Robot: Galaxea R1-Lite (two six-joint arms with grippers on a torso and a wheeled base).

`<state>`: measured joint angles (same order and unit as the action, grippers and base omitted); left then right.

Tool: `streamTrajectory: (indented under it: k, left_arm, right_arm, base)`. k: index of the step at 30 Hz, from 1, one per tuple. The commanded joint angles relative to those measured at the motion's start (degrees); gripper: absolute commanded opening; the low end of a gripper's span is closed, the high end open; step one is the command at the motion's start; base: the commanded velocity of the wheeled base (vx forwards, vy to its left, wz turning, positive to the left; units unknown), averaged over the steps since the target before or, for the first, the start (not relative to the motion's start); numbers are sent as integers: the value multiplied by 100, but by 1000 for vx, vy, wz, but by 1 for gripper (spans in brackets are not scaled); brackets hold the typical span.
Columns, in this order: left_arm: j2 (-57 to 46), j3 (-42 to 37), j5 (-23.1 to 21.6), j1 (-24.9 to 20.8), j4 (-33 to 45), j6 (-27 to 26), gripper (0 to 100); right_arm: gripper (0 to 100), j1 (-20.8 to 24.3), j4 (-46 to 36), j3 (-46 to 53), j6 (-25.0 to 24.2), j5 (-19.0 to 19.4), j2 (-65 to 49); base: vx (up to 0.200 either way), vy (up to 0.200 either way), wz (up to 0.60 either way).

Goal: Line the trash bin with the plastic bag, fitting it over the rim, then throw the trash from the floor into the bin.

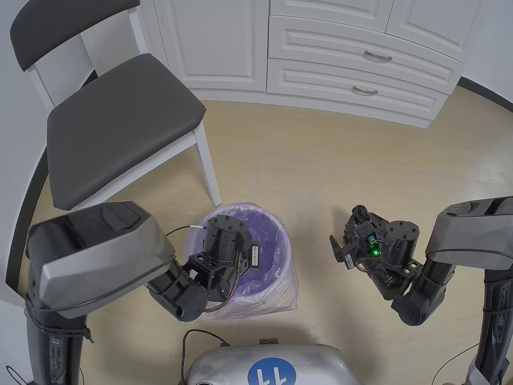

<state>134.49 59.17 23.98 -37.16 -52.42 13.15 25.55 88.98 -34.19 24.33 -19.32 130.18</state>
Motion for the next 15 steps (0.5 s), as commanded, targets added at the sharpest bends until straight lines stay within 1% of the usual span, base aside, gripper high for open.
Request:
streamTrajectory:
  k: [1,2,3,4,5,6,7,8,9,11,12,13,15]
  left_arm:
    - [-1153,-1118,-174,24,-673,-305,0]
    - [-1460,-1514,-201,121,-840,-568,0]
    - [-1645,-1734,-209,191,-893,-744,0]
    - [-1671,-1769,-209,200,-893,-770,0]
    - [-1997,-2112,-227,341,-919,-1017,0]
    - [-2049,-2156,-227,367,-919,-1043,0]
    - [-2304,-2410,-324,534,-928,-1104,0]
    - [-2322,-2428,-341,543,-928,-1113,0]
    - [-2524,-2613,-596,780,-866,-1157,0]
    - [-2673,-2788,-904,1105,-849,-1289,0]
    - [-2673,-2788,-904,1105,-849,-1289,0]
    - [-2708,-3052,-1203,1431,-893,-1368,100]
    - [-2691,-3245,-1361,1615,-902,-1377,100]
  right_arm:
    - [100,222,102,141,-157,34,-125]
    - [100,293,102,132,-227,43,-125]
    - [100,354,102,124,-306,43,-116]
    - [100,363,102,124,-315,43,-116]
    - [100,503,102,88,-526,43,-107]
    - [100,530,102,88,-561,43,-107]
    - [100,644,41,71,-763,43,-142]
    - [100,644,23,71,-781,43,-142]
    - [100,697,-179,27,-913,43,-178]
    - [100,706,-285,-61,-1045,51,-160]
    - [100,706,-285,-61,-1045,51,-160]
    - [100,688,-267,-52,-1089,174,-107]
    - [100,679,-188,9,-1080,394,-72]
  base:
    - [0,0,0]
    - [0,0,0]
    - [0,0,0]
    - [0,0,0]
    - [0,0,0]
    - [0,0,0]
    - [0,0,0]
    - [0,0,0]
    - [0,0,0]
    - [0,0,0]
    - [0,0,0]
    - [0,0,0]
    - [0,0,0]
